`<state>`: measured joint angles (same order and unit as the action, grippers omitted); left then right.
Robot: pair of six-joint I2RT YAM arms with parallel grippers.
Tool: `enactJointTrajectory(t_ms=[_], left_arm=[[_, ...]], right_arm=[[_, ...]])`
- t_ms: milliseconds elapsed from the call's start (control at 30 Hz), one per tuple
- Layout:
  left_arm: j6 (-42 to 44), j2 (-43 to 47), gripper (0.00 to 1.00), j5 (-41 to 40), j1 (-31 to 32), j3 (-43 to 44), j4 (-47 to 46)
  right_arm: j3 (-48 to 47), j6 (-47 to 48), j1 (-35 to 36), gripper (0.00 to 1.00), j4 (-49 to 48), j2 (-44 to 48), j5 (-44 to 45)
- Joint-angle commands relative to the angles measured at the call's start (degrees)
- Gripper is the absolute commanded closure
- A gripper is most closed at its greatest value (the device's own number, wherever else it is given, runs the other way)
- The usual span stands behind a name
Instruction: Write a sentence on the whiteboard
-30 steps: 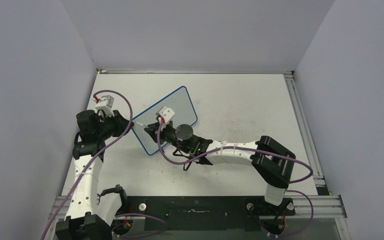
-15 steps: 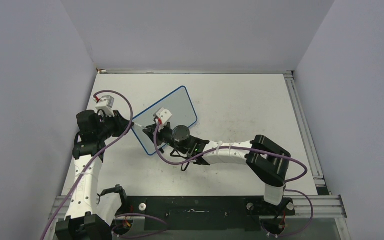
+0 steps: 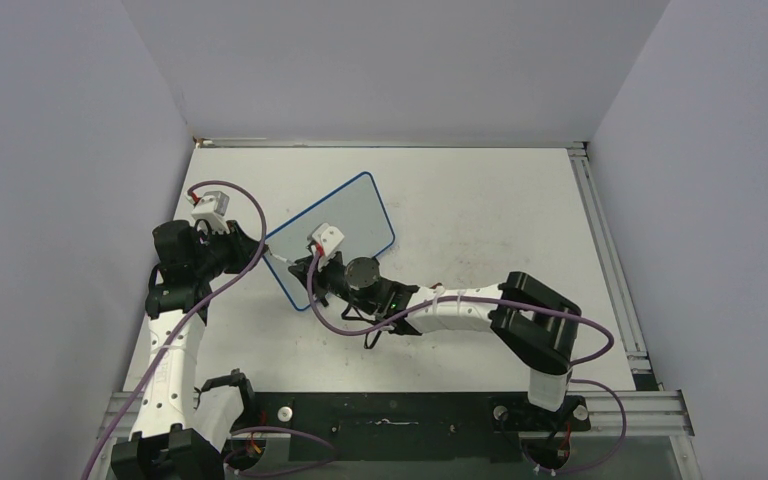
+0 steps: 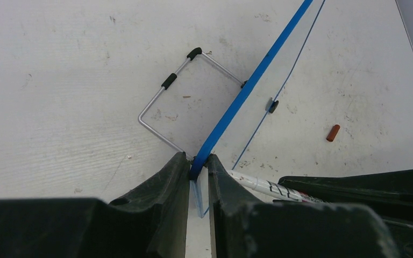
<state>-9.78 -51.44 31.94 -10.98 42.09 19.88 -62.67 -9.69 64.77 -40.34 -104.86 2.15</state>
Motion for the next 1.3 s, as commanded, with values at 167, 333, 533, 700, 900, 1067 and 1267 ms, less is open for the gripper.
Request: enactJointTrajectory(t_ms=[167,333,533,700,900,1067,1267], left_arm=[[0.9,0.8,1.0,-0.1,-0.2,-0.1,-0.6],[1.1,0.9,1.0,-0.5,-0.1,-0.2,-0.4],[1.2,0.8,1.0,-0.5,-0.1,-0.1,-0.4],[1.3,0.8,1.0,-0.6,0.1,-0.1,-0.3],[1.4,0.9,1.0,-0.7,0.1,-0.1,-0.1],[1.4,0.8,1.0,-0.7,0.2,0.0,0.0],[1.5,0.9,1.0,-0.7,0.2,0.0,0.1]], right_arm=[[3.4,-0.3,0.8,0.95,-0.5,0.7,2.2],[4.7,-0.2,1.3,0.95,-2.2,3.3,2.3],[6.0,-0.1,1.4,0.95,-5.7,7.4,2.8],[4.3,1.1,1.4,0.95,-6.9,6.7,3.1],[1.5,2.2,1.3,0.95,-6.8,4.2,2.8],[0.1,2.4,1.2,0.95,-6.9,3.0,2.7],[-1.3,2.4,1.0,0.95,-6.6,1.3,2.2]])
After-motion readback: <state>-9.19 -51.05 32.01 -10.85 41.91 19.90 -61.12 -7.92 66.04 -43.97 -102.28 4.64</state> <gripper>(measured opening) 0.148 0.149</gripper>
